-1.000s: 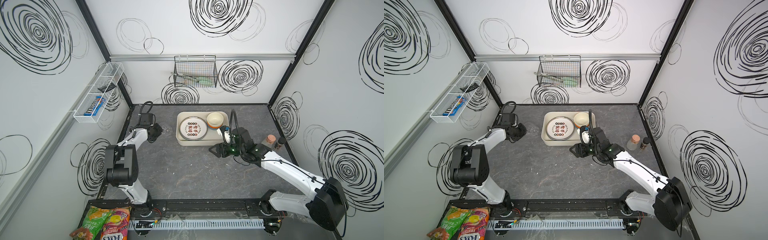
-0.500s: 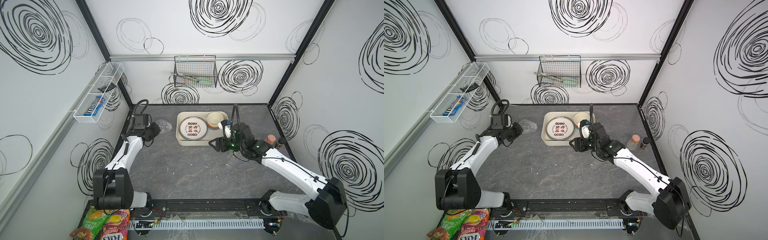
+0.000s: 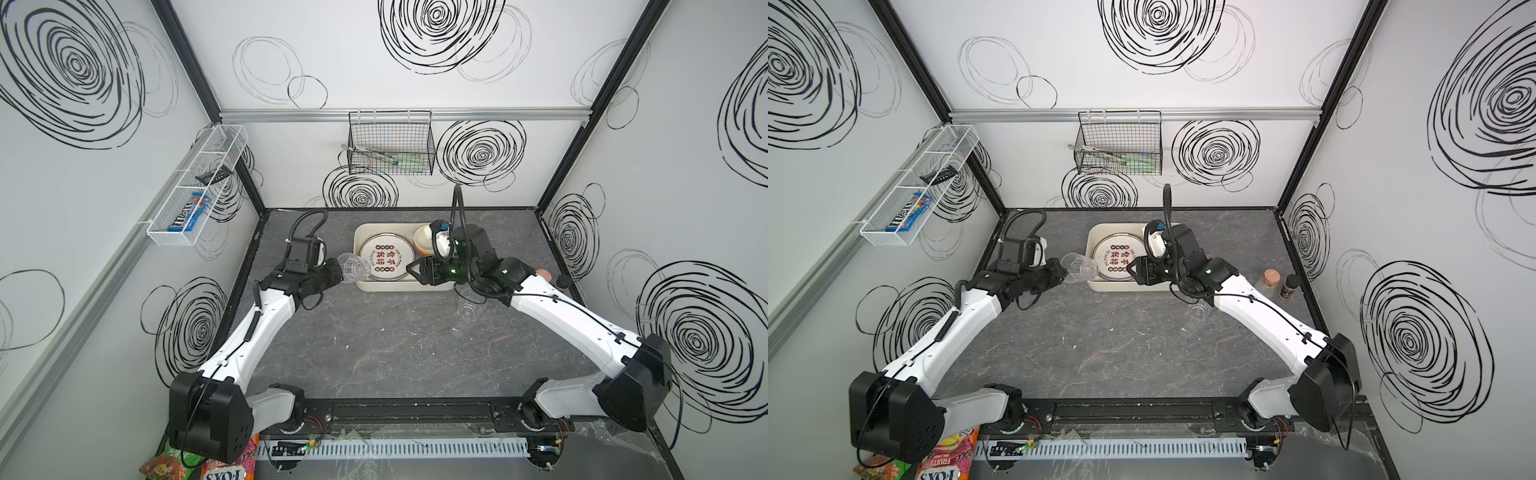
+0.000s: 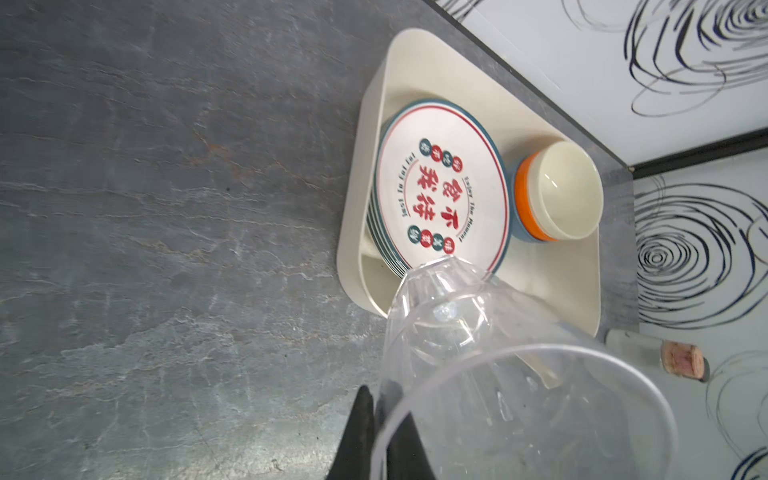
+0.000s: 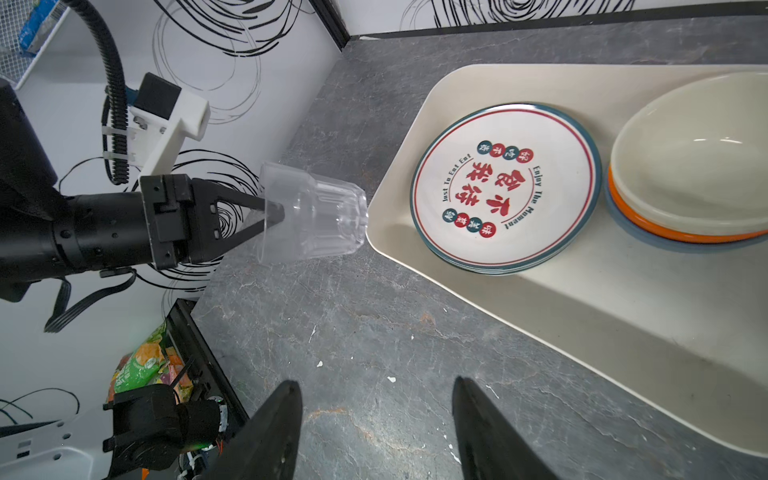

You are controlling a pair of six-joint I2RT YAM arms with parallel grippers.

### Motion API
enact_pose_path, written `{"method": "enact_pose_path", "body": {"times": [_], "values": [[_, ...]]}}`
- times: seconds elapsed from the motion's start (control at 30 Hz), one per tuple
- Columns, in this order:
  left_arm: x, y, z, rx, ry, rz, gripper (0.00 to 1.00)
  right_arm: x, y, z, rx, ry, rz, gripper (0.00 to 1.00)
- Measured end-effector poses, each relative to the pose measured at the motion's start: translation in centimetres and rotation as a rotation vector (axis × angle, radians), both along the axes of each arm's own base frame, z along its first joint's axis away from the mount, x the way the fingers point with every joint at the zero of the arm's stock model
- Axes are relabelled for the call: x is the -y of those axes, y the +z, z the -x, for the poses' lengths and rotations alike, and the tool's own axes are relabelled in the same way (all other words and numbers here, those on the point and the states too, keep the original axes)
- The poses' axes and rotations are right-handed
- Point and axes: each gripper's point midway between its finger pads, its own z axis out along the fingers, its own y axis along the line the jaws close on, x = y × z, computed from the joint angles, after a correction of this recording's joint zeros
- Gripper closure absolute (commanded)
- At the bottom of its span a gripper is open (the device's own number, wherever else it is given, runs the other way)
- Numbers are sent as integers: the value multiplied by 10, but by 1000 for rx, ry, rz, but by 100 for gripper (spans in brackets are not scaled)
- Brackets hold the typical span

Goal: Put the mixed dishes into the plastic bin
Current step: 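Lift the cup toward the right gripper while the right gripper approaches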

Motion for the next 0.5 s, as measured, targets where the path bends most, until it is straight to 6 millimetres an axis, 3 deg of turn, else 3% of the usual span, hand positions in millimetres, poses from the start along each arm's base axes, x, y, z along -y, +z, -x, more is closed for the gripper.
{"method": "enact_pose_path", "body": {"times": [0.2,0.5], "values": [[33,-4,18,-23,-105,-14,91,-22,2,5,-8,32,39,38],[66,-5,36,-31,-203,-25,91,-40,-12,10,-32,46,117,38]]}}
